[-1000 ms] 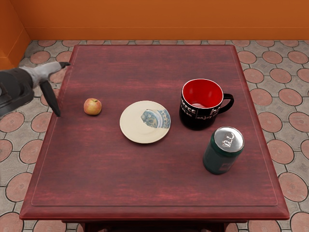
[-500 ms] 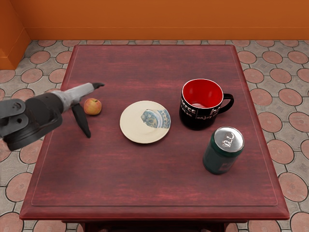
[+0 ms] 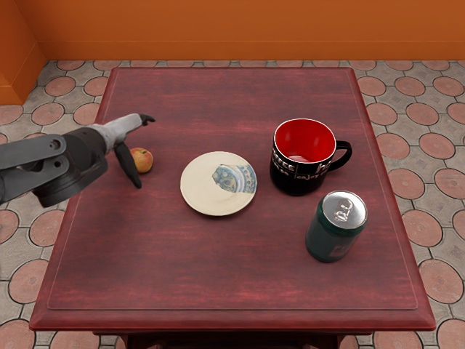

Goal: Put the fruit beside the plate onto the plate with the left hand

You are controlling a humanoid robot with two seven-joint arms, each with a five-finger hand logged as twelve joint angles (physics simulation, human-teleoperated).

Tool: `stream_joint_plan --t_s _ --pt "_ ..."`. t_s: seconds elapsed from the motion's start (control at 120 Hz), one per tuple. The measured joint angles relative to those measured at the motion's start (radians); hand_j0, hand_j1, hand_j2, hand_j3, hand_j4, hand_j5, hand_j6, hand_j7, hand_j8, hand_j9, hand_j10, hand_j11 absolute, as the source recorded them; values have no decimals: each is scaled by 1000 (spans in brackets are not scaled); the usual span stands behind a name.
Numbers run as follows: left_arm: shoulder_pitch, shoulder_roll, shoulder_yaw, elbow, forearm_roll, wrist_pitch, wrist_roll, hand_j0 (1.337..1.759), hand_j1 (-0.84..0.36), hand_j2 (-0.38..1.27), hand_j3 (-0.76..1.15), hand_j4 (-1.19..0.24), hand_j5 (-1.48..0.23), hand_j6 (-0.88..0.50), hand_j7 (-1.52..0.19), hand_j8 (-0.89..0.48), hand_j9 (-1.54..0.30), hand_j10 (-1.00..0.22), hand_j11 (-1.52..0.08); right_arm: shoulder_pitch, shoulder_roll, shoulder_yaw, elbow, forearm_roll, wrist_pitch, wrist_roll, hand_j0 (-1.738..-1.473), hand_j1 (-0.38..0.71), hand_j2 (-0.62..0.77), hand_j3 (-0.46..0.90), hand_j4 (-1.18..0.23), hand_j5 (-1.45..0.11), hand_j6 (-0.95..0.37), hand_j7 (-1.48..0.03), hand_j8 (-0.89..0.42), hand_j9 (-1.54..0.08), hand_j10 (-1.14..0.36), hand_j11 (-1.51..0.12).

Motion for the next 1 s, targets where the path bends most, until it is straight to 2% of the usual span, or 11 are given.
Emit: stream_joint_plan --t_s 0.142,0.3,1.0 --pt "23 -37 15 71 1 1 0 1658 186 30 0 -141 -179 -142 -179 -142 -178 -140 -178 0 0 1 0 1 0 0 -1658 -349 0 0 0 0 0 0 0 0 0 0" --pt "26 -49 19 115 3 1 0 1658 159 35 0 -164 -209 -165 -209 -165 -209 -163 -208 1 0 1 0 1 0 0 -1658 -349 0 0 0 0 0 0 0 0 0 0" --pt "28 -93 39 161 3 38 0 1658 36 55 0 -266 -342 -267 -342 -267 -341 -265 -341 1 0 1 0 1 0 0 -1658 -349 0 0 0 0 0 0 0 0 0 0"
